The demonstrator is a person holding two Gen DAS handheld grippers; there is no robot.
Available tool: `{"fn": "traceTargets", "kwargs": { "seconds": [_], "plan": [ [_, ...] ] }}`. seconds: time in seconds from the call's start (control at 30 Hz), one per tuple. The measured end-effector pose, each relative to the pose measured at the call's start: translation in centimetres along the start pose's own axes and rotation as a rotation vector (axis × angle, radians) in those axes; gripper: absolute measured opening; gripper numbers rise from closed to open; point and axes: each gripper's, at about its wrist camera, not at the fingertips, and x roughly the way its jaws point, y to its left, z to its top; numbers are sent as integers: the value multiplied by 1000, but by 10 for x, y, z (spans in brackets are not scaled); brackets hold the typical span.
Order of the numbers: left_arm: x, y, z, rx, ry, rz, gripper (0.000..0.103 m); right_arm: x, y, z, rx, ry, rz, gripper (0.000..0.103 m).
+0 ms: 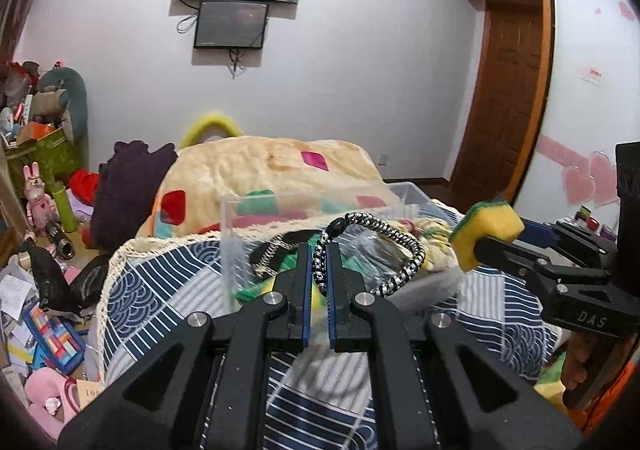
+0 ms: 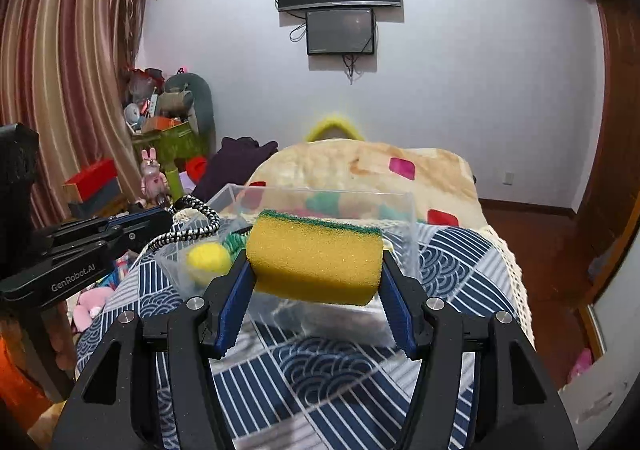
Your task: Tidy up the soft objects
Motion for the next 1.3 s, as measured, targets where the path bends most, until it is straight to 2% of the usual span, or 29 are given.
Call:
{"fn": "traceTargets", "kwargs": {
  "seconds": [0.23,0.43,0.57,0.73,1.03,1.23,1.3],
  "plan": [
    [31,14,-8,-35,57,32,5,42,12,-2,12,61,22,57],
    [53,17,-19,-46,102,17,5,66,22,-8,-14,104,8,57],
    [56,16,-23,-44,108,15,5,71,24,-12,-29,128,1,59],
    [49,17,-22,-56,114,-17,12,68,20,-10,-14,133,21,66],
    [11,7,-13,-18,44,-12,12,37,20,-2,-31,74,18,67],
    [-26,-6,-5,14,-34,-13,15,2,17,8,-21,-3,26,67],
    [-39,-9,-4,16,-60,-19,21,-10,18,9,-22,-31,26,67]
  ]
}}
